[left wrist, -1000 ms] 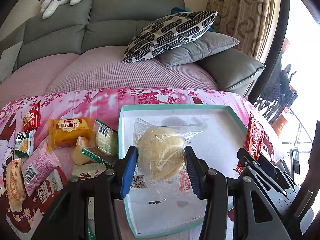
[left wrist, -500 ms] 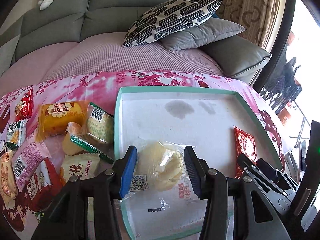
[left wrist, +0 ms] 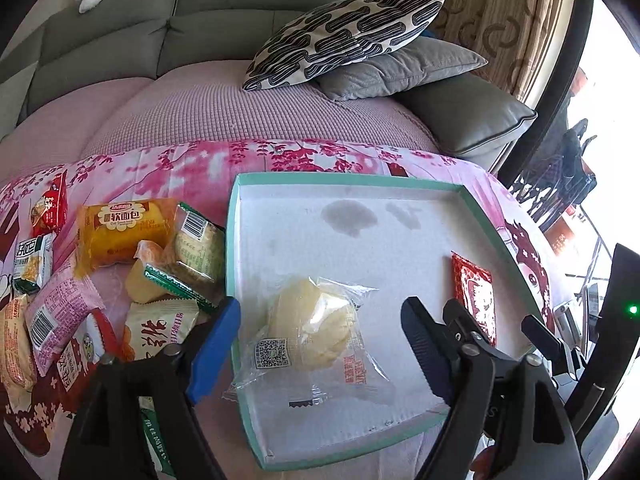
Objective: Organize snacks
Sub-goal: 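Withdraw both tools from the tray back toward the snack pile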
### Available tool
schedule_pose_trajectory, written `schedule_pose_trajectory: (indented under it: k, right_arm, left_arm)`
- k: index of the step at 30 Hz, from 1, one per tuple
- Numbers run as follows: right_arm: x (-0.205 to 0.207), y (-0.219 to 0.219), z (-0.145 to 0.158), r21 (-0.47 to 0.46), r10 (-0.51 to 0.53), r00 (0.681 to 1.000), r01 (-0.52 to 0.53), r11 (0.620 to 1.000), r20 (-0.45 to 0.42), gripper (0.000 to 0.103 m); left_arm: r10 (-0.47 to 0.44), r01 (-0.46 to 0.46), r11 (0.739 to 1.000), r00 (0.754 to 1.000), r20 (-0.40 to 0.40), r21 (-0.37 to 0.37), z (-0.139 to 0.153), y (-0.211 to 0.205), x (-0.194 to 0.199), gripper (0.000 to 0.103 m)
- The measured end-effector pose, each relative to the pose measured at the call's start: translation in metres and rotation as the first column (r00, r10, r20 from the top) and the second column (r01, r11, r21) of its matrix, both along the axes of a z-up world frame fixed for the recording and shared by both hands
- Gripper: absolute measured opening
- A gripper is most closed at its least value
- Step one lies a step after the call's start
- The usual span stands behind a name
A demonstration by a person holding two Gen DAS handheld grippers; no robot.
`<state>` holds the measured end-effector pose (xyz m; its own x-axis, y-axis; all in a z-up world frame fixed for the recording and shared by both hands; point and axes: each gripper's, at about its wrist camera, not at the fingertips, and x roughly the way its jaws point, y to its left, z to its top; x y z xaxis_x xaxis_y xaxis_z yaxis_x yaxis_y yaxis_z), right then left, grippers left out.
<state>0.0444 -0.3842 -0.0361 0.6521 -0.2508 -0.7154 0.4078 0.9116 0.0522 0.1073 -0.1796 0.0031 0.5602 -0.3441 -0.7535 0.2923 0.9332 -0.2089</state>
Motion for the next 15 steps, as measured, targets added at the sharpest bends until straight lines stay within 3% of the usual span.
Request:
schedule_pose_trajectory:
  k: [6,9,11,15]
  right_arm:
    - [0.000,0.002,0.003,-0.012,0.011,1.000,-0.011,1.000,0.016,0.103]
    - [-0.001,0.004,0.003,-0.017,0.017,1.000,-0.017,1.000,0.015,0.103]
    - [-0.002,0.006,0.003,-0.019,0.021,1.000,-0.021,1.000,0.015,0.103]
    - [-0.001,0.012,0.005,-0.013,0.044,0.999,-0.043,0.999,0.021,0.103]
  left_arm:
    - [0.069,-0.070,0.998,0.997,0.044,0.002,0.011,0.014,-0.003,0.100]
    - [0.166,-0.166,0.986,0.986,0.032,0.006,0.008,0.032,0.002,0.101]
    - [0.282,-0.282,0.959,0.959,0.006,0.024,0.002,0.052,0.006,0.101]
    - [0.471,-0.471,0.879,0.882,0.014,0.081,-0.002,0.095,0.007,0.101]
